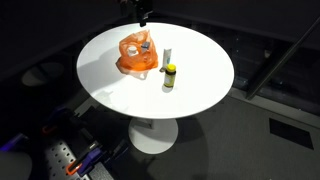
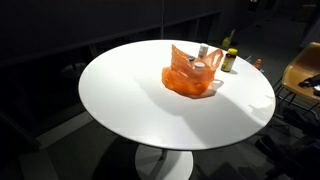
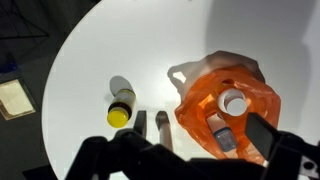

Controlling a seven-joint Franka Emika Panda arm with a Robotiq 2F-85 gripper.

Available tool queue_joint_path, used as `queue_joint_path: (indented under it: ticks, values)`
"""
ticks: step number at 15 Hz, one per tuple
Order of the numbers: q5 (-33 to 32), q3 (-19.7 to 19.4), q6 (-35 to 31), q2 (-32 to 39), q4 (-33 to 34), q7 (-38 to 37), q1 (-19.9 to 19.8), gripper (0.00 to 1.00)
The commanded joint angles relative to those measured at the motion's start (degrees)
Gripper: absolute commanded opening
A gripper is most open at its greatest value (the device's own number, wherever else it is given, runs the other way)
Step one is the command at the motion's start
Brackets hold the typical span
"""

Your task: Pick up the white medicine bottle from the orange plastic and put it on the table

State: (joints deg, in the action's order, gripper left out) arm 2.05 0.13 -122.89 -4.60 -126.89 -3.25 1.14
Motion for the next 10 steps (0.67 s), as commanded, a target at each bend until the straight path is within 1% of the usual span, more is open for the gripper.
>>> queue_joint_path:
  ticks: [1,4,5,6,10]
  values:
    - [0.01,0.21,0.17,-0.04,0.11,0.02,-0.22,1.00]
    - [0.01,0.21,0.17,-0.17,0.11,0.02,-0.23,1.00]
    - [-0.33,0.37,-0.56,0.80,0.97,-2.07,-0.25,1.00]
    - [0.08,0.47,-0.53,1.90,1.86,-2.13,-0.11,1.00]
    - [0.59,1.24,-5.35,6.37,4.24,-3.02,0.75,1.00]
